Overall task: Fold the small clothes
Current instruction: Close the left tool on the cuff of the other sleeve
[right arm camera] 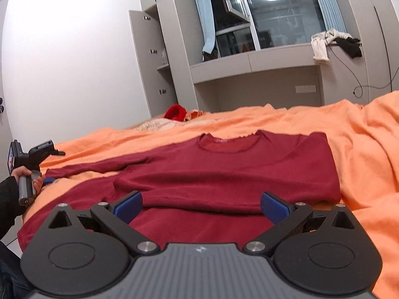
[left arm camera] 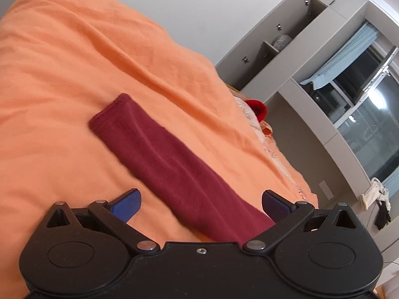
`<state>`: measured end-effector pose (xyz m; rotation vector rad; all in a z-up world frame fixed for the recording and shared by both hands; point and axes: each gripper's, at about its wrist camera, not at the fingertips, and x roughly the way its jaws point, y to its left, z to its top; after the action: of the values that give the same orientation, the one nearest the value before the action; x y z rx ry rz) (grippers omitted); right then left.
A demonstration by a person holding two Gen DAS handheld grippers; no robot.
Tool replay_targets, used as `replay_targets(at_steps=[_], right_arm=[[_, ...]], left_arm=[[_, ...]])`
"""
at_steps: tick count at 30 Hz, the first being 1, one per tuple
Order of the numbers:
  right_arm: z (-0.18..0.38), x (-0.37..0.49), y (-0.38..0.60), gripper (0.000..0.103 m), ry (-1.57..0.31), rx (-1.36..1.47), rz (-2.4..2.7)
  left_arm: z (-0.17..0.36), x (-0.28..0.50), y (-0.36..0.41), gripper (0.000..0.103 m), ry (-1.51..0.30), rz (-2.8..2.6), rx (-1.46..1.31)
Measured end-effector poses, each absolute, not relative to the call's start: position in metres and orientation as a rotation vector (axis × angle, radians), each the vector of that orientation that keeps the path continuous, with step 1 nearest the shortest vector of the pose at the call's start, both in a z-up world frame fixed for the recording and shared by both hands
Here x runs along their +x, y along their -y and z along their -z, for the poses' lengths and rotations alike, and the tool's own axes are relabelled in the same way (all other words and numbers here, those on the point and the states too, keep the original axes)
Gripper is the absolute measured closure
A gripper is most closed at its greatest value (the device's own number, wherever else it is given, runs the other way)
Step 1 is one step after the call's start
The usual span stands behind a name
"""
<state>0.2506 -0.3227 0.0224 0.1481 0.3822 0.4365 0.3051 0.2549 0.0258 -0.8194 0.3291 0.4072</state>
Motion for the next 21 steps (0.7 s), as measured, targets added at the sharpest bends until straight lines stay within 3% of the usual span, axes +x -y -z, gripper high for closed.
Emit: replay_targets(at_steps=[13, 21], right_arm=[[-0.004, 0.262, 0.309, 0.000, -0.465, 0.131, -0.450], [-0.001, 0.263, 0.314, 0.000, -0.483, 0.164, -0.436]], left_arm=[[-0.012, 0.320, -0.259, 0.004, -0.345, -0.234, -0.906], [-0.002, 0.320, -0.260, 0.032, -0.240, -0.521, -0.919]])
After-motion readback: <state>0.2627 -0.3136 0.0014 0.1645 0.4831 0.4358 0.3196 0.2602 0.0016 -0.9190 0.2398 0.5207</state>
